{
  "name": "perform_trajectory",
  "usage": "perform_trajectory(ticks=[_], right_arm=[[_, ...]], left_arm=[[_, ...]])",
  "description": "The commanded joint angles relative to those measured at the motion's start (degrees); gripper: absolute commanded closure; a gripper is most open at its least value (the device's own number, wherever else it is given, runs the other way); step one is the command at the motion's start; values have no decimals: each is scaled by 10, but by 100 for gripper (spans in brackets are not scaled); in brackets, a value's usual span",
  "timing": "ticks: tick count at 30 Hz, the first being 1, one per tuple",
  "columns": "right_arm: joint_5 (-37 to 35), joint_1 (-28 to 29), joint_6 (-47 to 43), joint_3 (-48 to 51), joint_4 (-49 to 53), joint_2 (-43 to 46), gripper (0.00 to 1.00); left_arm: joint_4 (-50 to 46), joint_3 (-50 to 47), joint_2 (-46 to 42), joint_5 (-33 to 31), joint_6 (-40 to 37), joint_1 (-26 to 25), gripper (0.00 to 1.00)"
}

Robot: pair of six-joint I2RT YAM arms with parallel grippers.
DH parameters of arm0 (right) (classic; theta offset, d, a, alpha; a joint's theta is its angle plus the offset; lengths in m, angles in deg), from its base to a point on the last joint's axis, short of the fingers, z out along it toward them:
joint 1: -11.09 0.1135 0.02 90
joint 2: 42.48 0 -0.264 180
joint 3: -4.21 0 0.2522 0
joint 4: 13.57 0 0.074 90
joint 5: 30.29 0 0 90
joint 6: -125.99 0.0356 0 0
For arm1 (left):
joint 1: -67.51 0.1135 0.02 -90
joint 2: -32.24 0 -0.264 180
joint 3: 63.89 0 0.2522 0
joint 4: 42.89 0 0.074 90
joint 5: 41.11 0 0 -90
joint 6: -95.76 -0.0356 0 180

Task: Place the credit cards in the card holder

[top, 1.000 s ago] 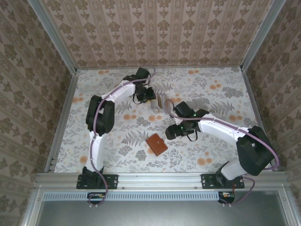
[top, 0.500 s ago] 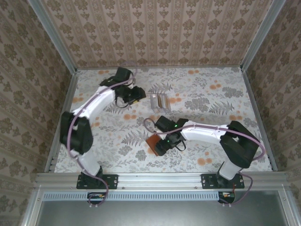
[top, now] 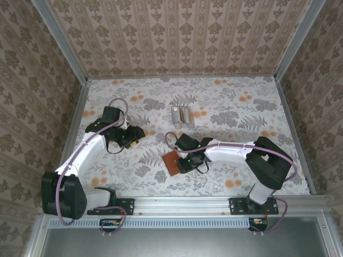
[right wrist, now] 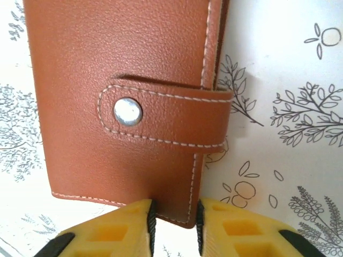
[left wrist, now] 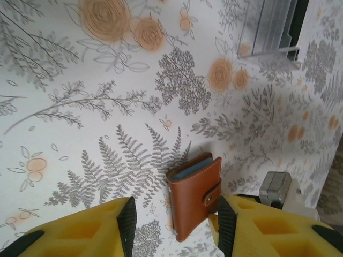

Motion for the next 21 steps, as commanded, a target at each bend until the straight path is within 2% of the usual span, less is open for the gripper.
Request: perform_trajectory(ticks=[1,8,13,16,21], right_arm=[[16,1,42,7,-25,27,82],[21,0,75,4,-19,87,100],[52,-25,106,18,-42,143,100],[70,-48,142,41,-82,193,100],[91,-92,220,91,-165,275,100]], left_arm=[[23,-6,19,61,-50,-18,53],[127,-44,28,109,-40,-62,54],[158,-42,49,147,-44,-64,54],[179,-25,54,198,-46,-67,54],[108,48,85,235,-80,-72,52]])
